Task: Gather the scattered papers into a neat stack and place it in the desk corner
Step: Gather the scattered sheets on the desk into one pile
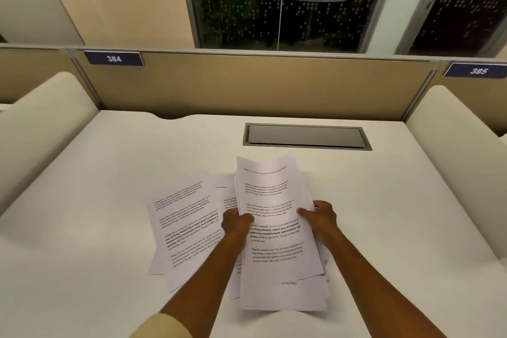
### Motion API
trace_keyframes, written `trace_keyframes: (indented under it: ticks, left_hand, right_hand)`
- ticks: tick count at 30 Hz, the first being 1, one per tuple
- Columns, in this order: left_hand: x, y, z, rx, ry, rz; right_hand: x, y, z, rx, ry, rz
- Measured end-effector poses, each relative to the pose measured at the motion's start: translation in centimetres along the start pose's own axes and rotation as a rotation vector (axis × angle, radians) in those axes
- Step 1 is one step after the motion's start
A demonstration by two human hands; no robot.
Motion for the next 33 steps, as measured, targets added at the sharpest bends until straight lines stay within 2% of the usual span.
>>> trace_keyframes:
  ticks: [7,14,18,23,30,33]
  left_hand:
    - [3.5,1.1,0.4,-0.034,0.139,-0.147]
    - [5.0,0.8,0.9,0.04,0.385,-0.218]
    - [5.2,0.5,1.2,0.071,0.388,-0.2]
    - [5.9,0.6,1.2,0.02,0.339,-0.167]
    - [6.8,0.6,1.6,0.0,0.056,-0.048]
    - [6.7,0.5,1.6,-0.036,0.037,-0.006]
  right_hand:
    - [-3.9,-0.5,0.4,0.062,-0.204,0.055]
    - [-6.5,-1.2,-0.2,-0.018,-0.451,0.07]
    - [-7.6,-1.7,-0.2,0.008,-0.398,0.097]
    - [-8.3,-2.2,0.1,0.029,-0.375,0.114]
    - [-8.8,-2.5,0.0,0.02,-0.167,0.168]
    - [-9.3,-3.0,-0.3,0.005,-0.061,0.212]
Point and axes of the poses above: each hand's wrist, its own y-axis towards the middle knuckle, its own x-axis out of the back of the hand, z = x × y, the point moved 5 cm from there along y, towards the middle knuckle, and after that the axes turned 8 degrees about y, right-handed, at the moved point
